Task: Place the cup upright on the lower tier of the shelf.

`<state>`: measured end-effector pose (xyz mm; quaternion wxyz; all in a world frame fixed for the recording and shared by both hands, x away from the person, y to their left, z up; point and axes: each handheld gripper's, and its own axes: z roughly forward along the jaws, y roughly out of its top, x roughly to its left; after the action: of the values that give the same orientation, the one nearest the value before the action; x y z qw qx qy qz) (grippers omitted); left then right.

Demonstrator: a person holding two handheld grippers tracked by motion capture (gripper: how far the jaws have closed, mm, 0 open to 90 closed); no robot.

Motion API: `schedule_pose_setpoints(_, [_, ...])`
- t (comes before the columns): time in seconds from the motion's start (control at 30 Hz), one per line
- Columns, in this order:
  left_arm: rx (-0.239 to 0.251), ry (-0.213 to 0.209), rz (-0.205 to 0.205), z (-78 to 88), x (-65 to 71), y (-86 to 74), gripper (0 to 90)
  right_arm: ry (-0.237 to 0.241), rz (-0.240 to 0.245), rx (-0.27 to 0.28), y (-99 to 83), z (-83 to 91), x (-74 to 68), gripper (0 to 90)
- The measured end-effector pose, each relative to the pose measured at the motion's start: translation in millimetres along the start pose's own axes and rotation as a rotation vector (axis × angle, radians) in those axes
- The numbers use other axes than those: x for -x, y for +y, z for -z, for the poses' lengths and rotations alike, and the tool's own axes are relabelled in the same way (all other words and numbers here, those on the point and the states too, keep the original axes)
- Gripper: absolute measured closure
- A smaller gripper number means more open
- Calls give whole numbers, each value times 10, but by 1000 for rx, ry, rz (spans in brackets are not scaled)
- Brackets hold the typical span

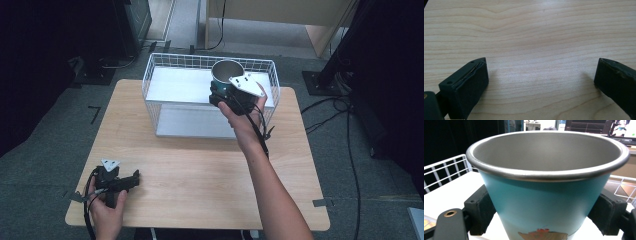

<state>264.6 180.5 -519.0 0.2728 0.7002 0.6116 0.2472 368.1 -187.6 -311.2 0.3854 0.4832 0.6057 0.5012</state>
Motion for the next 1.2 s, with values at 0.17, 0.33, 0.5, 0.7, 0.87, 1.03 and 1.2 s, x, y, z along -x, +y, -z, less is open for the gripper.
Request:
schedule_pose_setpoints(0.17, [0, 0, 0, 0, 0, 0, 0, -20, -10, -9, 38, -160, 75, 173])
schedule_pose_setpoints(0.33, [0, 1, 0, 0, 0, 0, 0, -37, -19, -5, 71, -292, 143, 173])
schedule_pose_setpoints(0.5, [0, 0, 2, 0, 2, -1, 0, -49, -18, -18, 59, -390, 190, 173])
schedule_pose_setpoints(0.7, [-1, 0, 0, 1, 1, 0, 0, -61, -19, -28, 35, -491, 254, 173])
schedule_pose_setpoints(0.87, [-1, 0, 0, 1, 0, 0, 0, -58, -32, -18, 17, -536, 286, 173])
schedule_pose_setpoints(1.03, [-1, 0, 0, 0, 1, 0, 0, -61, -28, -14, 3, -538, 287, 173])
schedule_pose_setpoints(1.2, [-1, 0, 0, 1, 0, 0, 0, -60, -24, -25, -16, -543, 305, 167])
